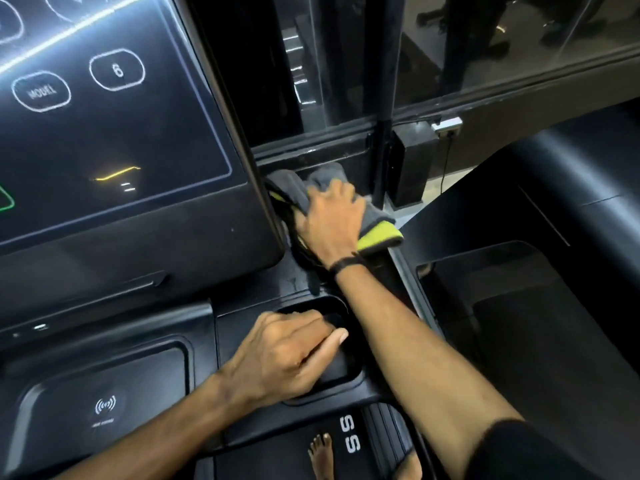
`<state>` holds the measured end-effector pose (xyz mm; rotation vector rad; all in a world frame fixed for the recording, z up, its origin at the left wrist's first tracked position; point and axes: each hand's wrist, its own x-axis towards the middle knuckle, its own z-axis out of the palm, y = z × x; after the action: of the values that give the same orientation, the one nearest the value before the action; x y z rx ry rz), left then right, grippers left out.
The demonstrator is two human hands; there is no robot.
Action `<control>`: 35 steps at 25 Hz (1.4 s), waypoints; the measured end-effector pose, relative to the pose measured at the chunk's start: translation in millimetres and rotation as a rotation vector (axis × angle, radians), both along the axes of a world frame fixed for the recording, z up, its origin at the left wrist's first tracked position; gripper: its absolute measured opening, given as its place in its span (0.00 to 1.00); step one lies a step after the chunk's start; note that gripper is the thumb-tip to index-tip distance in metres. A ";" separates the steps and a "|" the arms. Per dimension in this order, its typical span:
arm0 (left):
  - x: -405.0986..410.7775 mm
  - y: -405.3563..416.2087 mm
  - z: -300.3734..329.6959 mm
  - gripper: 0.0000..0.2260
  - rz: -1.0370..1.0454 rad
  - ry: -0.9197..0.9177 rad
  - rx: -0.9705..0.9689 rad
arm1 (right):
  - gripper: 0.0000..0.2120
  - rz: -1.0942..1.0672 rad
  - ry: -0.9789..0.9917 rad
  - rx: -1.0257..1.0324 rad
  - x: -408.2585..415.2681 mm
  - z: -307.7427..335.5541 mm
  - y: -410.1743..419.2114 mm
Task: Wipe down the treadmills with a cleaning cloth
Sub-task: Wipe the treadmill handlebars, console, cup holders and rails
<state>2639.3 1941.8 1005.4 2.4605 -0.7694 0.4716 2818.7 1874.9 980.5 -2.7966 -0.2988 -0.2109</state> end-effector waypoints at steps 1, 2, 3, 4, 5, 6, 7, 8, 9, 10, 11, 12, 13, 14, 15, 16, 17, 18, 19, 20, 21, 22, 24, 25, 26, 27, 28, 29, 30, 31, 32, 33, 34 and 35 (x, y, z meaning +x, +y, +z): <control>-7.8 1.3 -2.3 0.13 0.018 0.017 0.020 | 0.17 0.045 -0.013 0.000 -5.7 4.3 17.7; -14.2 5.2 -5.7 0.13 0.014 0.025 0.032 | 0.17 0.122 -0.052 0.002 -20.6 5.8 29.3; -20.0 7.8 -7.1 0.13 0.012 0.036 0.045 | 0.17 0.225 -0.083 0.009 -43.2 2.2 31.1; -24.2 9.9 -7.4 0.14 0.013 0.043 0.049 | 0.18 0.321 -0.105 0.041 -66.1 -4.9 23.9; -26.3 13.1 -7.7 0.14 0.029 0.048 0.046 | 0.19 0.394 -0.120 0.070 -83.0 -13.0 10.3; -26.5 16.9 -7.0 0.15 0.050 0.041 0.047 | 0.19 0.452 -0.141 0.072 -83.5 -16.0 -7.4; -26.5 20.0 -5.0 0.16 0.064 0.028 0.050 | 0.19 0.476 -0.135 0.041 -72.1 -14.5 -22.3; -26.7 23.7 -1.4 0.17 0.086 0.019 0.043 | 0.19 0.443 -0.093 0.001 -56.4 -8.9 -26.8; -27.7 27.6 2.8 0.18 0.121 0.011 0.035 | 0.18 0.339 -0.066 0.004 -39.7 -3.5 -23.2; -30.1 31.0 5.7 0.19 0.153 -0.004 0.016 | 0.18 0.225 -0.055 -0.013 -28.3 1.2 -10.0; -33.4 32.3 8.6 0.19 0.183 -0.021 -0.005 | 0.18 0.169 -0.003 0.062 -30.9 5.8 9.8; -38.1 31.7 11.1 0.19 0.185 -0.033 -0.024 | 0.19 0.154 0.027 0.177 -45.5 7.0 29.7; -42.6 30.6 13.3 0.19 0.156 -0.041 -0.032 | 0.20 0.204 0.098 0.272 -70.9 8.6 44.5; -46.2 29.1 15.8 0.19 0.113 -0.054 -0.034 | 0.19 0.321 0.112 0.252 -104.0 4.4 54.6; -45.9 27.3 16.7 0.19 0.092 -0.068 -0.032 | 0.18 0.461 0.047 0.182 -125.3 -1.4 53.6; -42.2 24.9 16.2 0.19 0.092 -0.075 -0.043 | 0.18 0.559 -0.015 0.136 -124.4 -4.8 43.3; -36.5 21.9 18.0 0.19 0.101 -0.072 -0.051 | 0.18 0.587 -0.083 0.092 -108.5 -4.8 25.5; -31.8 20.8 19.6 0.18 0.096 -0.067 -0.045 | 0.19 0.528 -0.102 -0.010 -86.4 -0.9 7.4; -31.6 22.2 20.0 0.18 0.093 -0.061 -0.025 | 0.19 0.401 -0.065 -0.101 -65.0 1.6 -10.5; -32.8 25.6 19.3 0.18 0.110 -0.063 -0.019 | 0.21 0.219 -0.032 -0.118 -42.3 0.5 -23.9; -39.5 33.4 17.8 0.18 0.144 -0.083 -0.044 | 0.21 0.053 0.020 -0.093 -31.6 2.1 -33.4; -41.3 36.4 17.0 0.18 0.161 -0.089 -0.083 | 0.20 -0.086 0.048 -0.062 -37.2 1.0 -31.3; -25.5 22.3 18.4 0.24 0.171 -0.072 -0.144 | 0.16 -0.102 0.039 0.008 -71.6 -1.8 7.8; -10.2 8.6 17.3 0.32 0.222 -0.061 -0.222 | 0.15 0.060 0.087 0.021 -98.2 -4.5 28.5; 3.9 -8.7 20.6 0.37 0.303 -0.042 -0.351 | 0.17 0.205 0.083 0.096 -118.8 -9.3 39.7; 10.9 -18.0 21.7 0.37 0.313 0.000 -0.497 | 0.19 0.290 0.098 0.117 -124.8 -10.4 40.8; 11.7 -15.1 21.7 0.31 0.208 0.012 -0.558 | 0.18 0.342 0.131 0.133 -114.4 -5.5 28.8; 5.6 -1.1 16.3 0.27 0.123 -0.043 -0.393 | 0.17 0.347 0.122 0.119 -94.0 -3.5 7.5; -3.5 17.5 11.8 0.24 0.077 -0.103 -0.186 | 0.18 0.256 0.082 0.049 -75.3 2.3 -13.6; -12.5 39.7 6.6 0.20 0.077 -0.121 -0.052 | 0.19 0.118 0.068 -0.009 -61.4 2.6 -37.6; -16.2 55.9 1.1 0.19 0.131 -0.109 0.009 | 0.21 -0.010 0.131 0.049 -50.0 -3.7 -62.3; -20.6 72.5 -4.1 0.19 0.175 -0.105 0.054 | 0.22 -0.082 0.204 0.138 -49.0 -12.1 -83.6; -18.2 79.4 -6.0 0.20 0.194 -0.089 0.097 | 0.24 -0.136 0.250 0.244 -59.8 -14.8 -97.0; -17.9 87.8 -9.1 0.20 0.214 -0.095 0.123 | 0.25 -0.170 0.258 0.263 -76.7 -17.2 -103.3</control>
<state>2621.4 2029.6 996.3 2.6664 -0.5905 0.6416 2742.0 1771.6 963.3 -2.5488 0.0276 0.0689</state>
